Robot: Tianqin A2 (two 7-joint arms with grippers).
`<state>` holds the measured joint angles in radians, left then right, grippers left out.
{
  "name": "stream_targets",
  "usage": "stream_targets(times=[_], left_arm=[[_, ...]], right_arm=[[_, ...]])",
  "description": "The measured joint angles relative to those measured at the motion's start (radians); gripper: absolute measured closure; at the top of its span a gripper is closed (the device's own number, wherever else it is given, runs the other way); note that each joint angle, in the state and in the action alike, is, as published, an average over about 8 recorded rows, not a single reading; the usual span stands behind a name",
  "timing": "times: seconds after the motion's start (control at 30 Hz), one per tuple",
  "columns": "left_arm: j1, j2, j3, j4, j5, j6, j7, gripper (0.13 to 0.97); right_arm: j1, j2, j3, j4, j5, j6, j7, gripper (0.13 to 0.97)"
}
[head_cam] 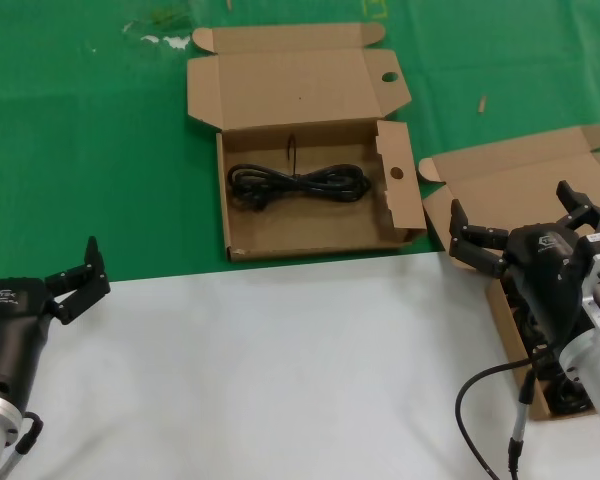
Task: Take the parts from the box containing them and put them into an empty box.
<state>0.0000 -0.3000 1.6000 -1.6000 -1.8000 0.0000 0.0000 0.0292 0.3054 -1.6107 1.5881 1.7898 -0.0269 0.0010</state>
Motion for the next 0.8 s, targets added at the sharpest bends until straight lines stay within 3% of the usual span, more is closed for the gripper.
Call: stream_targets(times=[0.8], left_arm=[[0.000, 0.000, 0.000, 0.000, 0.000, 0.000, 0.000, 0.132]], right_arm=[[0.000, 0.000, 0.000, 0.000, 0.000, 0.000, 0.000, 0.129]])
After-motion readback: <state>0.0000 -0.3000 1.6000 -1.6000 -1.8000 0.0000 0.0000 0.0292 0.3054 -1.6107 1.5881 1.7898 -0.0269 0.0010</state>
